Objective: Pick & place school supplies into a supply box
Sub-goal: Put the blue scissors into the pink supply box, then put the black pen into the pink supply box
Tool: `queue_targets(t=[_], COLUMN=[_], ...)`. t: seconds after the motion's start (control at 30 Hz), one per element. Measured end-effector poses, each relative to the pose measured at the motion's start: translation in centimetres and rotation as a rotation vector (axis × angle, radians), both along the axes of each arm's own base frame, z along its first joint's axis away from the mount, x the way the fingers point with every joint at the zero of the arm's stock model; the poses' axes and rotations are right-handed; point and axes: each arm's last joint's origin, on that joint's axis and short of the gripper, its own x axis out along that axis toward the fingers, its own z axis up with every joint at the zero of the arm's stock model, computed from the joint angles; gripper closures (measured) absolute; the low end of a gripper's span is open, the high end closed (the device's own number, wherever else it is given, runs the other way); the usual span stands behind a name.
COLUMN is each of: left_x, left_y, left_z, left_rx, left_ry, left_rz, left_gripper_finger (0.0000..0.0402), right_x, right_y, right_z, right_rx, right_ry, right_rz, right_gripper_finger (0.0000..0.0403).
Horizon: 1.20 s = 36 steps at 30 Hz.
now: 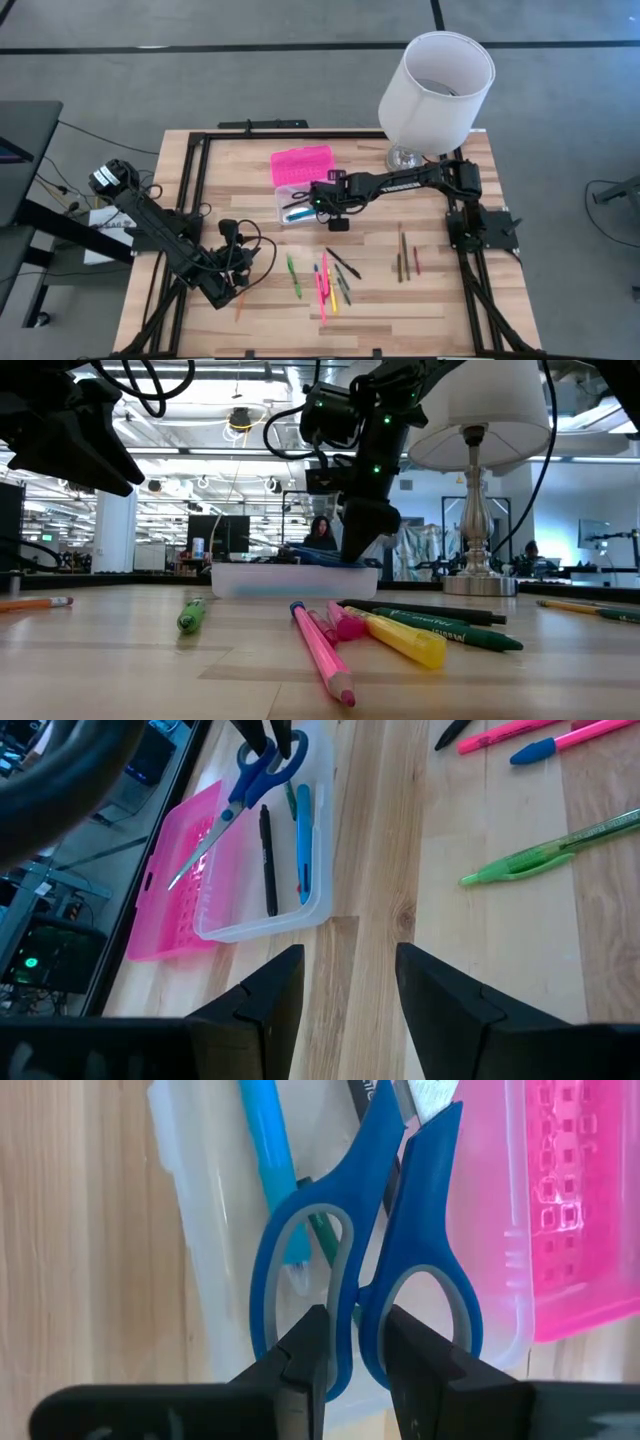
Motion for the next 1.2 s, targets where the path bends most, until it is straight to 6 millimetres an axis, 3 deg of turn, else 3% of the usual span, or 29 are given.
queue_targets(t=[0.67,1.03,1.2], left_x=[0.0,0.0,-0.01], left_y=[0.0,-0.01,-0.01], left_z=[0.0,0.0,0.0], left_rx=[-0.003,-0.003,-0.003], left_ry=[0.0,0.0,0.0], left_rz=[0.001,0.001,0.001], left_gripper_finger=[0.0246,0.0246,0.0246], right_x=[0.08,0.06,0.06], right_y=[-0.19,-0.2,-0.2], right_z=[0.02,0.0,0.0], right_rx=[-0.01,-0.014,-0.014], right_ry=[0.0,0.002,0.002], right_rz=[0.028,0.026,0.024], right_gripper_finger=[0.0335,0.0259,0.0247])
